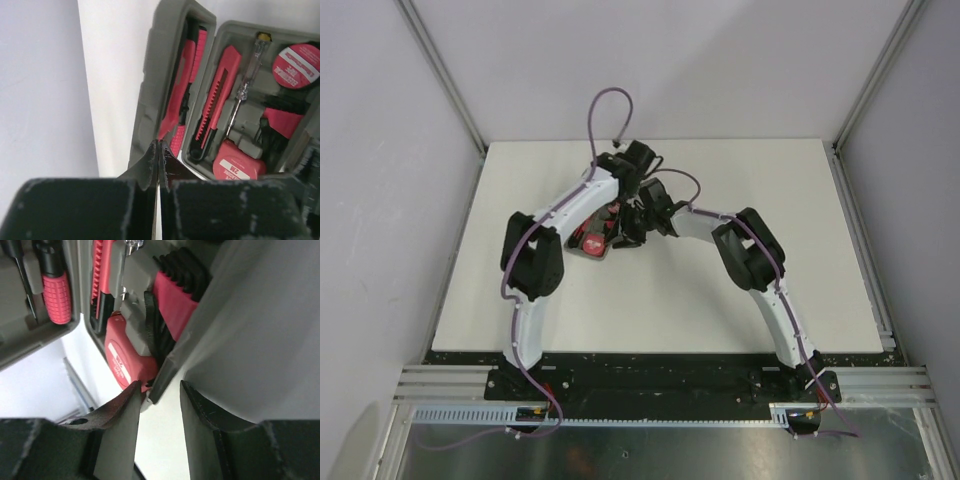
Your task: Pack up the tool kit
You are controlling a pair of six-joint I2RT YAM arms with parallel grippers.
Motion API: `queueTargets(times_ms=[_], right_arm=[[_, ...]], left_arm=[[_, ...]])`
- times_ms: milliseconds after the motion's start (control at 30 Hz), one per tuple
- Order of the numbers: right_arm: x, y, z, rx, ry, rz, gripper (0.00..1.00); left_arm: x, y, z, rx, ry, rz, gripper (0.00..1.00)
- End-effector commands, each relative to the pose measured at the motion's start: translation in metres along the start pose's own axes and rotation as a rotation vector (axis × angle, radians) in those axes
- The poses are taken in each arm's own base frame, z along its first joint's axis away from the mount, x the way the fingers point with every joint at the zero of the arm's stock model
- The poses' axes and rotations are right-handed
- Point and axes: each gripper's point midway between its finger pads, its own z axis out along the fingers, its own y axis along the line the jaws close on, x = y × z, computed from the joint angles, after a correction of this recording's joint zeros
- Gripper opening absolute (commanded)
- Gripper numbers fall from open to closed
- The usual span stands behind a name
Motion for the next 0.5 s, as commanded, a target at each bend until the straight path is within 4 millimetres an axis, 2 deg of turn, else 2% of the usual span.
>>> queueTargets(times_ms=[0,133,233,467], right_arm=[[0.022,-0.017,0.026,0.002,0.055,0.192,0.43],[0.020,-0.017,0.027,-0.064,0.029,0.287,0.42],[0.020,-0.024,0.025,-0.089,0.018,0.330,0.42],[0.011,-0.035,0.012,-0.073,-0.022,0.336,0.42]], left_arm=[[0.005,0.000,-0.003,-0.147,-0.004,0.037,0.00],[0.014,-0.012,-0.004,-0.126,0.004,0.027,0.00],[0.013,-0.014,-0.012,-0.080,-0.004,-0.008,0.00],[-0.018,-0.008,-0.057,0.125,-0.091,-0.175,0.00]])
